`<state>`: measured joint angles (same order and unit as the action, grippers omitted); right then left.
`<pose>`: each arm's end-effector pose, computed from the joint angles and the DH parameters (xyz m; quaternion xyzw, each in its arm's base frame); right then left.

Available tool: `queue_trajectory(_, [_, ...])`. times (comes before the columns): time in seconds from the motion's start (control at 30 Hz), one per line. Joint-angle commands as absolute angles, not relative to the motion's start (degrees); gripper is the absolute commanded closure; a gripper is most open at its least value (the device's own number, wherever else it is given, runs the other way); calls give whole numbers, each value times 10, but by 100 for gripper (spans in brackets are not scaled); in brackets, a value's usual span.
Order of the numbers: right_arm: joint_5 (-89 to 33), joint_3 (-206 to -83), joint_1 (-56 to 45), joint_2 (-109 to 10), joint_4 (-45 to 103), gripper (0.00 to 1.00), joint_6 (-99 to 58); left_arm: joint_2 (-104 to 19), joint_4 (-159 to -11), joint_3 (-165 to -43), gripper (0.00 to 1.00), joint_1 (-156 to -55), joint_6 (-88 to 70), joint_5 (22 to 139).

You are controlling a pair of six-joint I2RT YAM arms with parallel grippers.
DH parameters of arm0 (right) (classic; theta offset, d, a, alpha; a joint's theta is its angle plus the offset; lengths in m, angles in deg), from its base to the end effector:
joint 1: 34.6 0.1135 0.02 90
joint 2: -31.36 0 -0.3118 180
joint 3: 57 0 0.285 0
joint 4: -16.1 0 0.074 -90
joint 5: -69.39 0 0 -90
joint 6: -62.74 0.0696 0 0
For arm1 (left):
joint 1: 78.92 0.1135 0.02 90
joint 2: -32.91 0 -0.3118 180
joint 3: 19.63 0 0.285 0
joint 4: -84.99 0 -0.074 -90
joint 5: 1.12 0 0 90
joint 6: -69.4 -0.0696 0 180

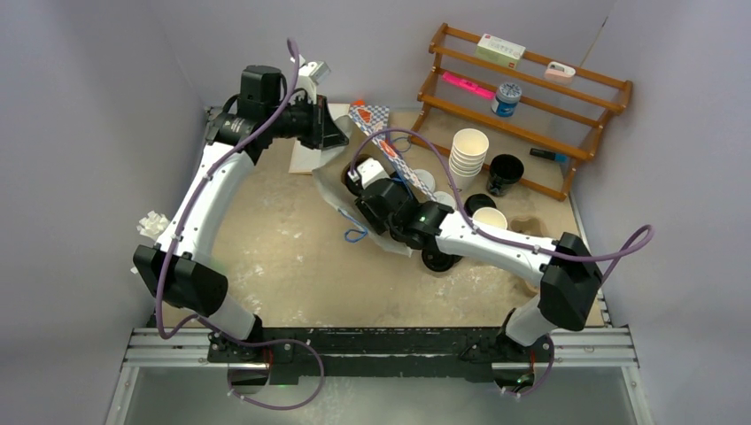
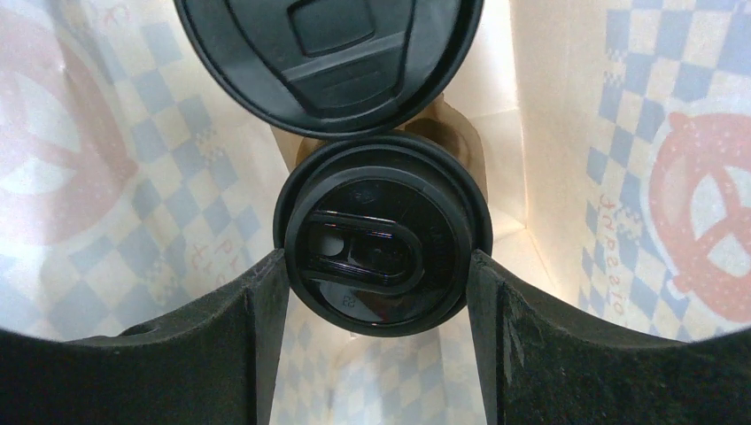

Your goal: Pack the takeout coffee

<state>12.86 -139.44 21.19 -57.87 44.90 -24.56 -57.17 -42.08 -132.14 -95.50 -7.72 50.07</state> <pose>0.2601 0.3143 0.3147 -0.2629 0.8208 -0.0096 0.5071 0.3655 -0.1543 0.4690 0.1912 0.8131 -0.3980 0.3793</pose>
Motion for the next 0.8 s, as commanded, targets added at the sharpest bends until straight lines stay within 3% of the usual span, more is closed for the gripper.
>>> queue_trajectory(0.0, [120,-1367,203,-552,401,83,-258,-550,-438,-1315,100,-957,-79,478])
queue_trajectory(0.4, [87,-1331,185,-555,366,83,-261,-559,-435,-1302,100,-957,-73,479])
queue_trajectory(0.77, [-3,-1401,176,-575,501,85,-211,-616,-322,-1363,100,-956,-60,494])
